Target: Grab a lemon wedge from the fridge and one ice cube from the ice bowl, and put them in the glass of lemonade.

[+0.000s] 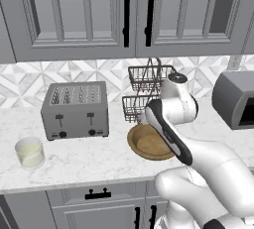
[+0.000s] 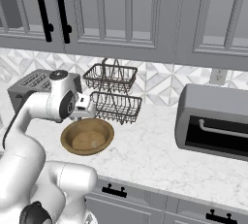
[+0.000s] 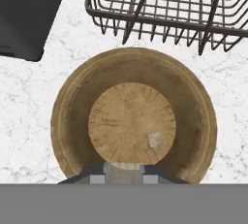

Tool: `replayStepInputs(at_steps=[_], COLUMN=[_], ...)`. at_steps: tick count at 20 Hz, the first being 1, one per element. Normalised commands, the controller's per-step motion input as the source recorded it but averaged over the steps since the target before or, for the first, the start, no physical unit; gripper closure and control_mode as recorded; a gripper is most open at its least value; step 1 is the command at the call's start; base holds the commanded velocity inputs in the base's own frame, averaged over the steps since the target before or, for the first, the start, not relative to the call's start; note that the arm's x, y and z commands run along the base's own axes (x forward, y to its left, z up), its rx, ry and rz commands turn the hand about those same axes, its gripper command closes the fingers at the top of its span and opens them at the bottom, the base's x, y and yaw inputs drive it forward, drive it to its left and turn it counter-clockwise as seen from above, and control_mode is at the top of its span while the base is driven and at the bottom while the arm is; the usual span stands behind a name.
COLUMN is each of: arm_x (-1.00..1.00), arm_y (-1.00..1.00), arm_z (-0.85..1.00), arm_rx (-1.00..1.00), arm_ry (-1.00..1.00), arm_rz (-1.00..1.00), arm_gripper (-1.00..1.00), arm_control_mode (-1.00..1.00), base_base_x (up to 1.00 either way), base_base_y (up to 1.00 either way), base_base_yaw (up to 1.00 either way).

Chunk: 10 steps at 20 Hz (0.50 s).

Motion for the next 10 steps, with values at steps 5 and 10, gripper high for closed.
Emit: replayStepInputs(at_steps=[5,10], arm_x=[-0.48,-0.02], arm_y=[0.21,0.53], arm_z=[0.34,0.31], arm_rx=[0.05,0.05], arm_ry=[-0.01,0.0], arm_rz=[0.24,0.22], arm_gripper=[1.0,1.0], arm_control_mode=[-1.0,-1.0], base_base_x=[0.0,0.0], base_base_y=[0.0,0.0], base_base_yaw=[0.0,0.0])
